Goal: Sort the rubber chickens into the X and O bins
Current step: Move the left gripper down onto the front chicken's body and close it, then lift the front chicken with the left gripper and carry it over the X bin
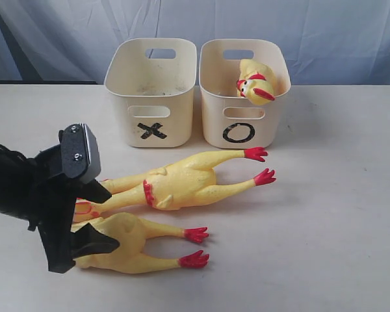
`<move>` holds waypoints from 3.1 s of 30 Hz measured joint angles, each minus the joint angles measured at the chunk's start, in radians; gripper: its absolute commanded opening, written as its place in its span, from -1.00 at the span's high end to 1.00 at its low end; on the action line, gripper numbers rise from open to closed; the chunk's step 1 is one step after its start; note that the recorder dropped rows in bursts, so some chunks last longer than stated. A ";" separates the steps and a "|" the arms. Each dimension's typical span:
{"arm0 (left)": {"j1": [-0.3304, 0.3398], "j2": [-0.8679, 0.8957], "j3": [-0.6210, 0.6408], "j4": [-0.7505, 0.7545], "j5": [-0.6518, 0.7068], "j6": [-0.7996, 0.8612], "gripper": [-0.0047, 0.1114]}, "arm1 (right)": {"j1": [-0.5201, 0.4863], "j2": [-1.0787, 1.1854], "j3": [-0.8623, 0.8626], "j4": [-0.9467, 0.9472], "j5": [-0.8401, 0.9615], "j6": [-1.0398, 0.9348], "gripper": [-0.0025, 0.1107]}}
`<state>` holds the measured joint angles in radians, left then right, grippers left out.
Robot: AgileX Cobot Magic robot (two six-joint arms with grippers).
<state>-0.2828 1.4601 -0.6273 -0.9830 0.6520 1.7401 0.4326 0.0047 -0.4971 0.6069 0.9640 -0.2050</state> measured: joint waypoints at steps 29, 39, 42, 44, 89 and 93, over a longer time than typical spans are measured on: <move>-0.089 0.131 -0.005 0.016 -0.125 0.000 0.27 | 0.000 0.000 0.000 0.000 -0.008 -0.002 0.95; -0.089 0.134 -0.005 0.018 -0.072 0.000 0.92 | 0.000 0.000 0.000 0.000 -0.008 -0.002 0.95; -0.089 0.134 -0.005 0.018 -0.041 0.000 0.92 | 0.000 0.000 0.000 0.000 -0.008 -0.002 0.95; -0.089 0.134 -0.005 0.018 -0.021 0.000 0.92 | 0.000 0.000 0.000 0.000 -0.008 -0.002 0.95; -0.093 -0.099 -0.201 0.290 -0.168 -0.909 0.92 | 0.000 0.000 0.000 0.011 0.009 -0.002 0.95; -0.093 -0.097 -0.245 0.371 -0.198 -1.009 0.92 | 0.000 0.000 0.000 0.011 0.009 -0.002 0.95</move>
<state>-0.3760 1.3631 -0.8718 -0.6122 0.4537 0.7308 0.4326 0.0047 -0.4971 0.6179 0.9729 -0.2069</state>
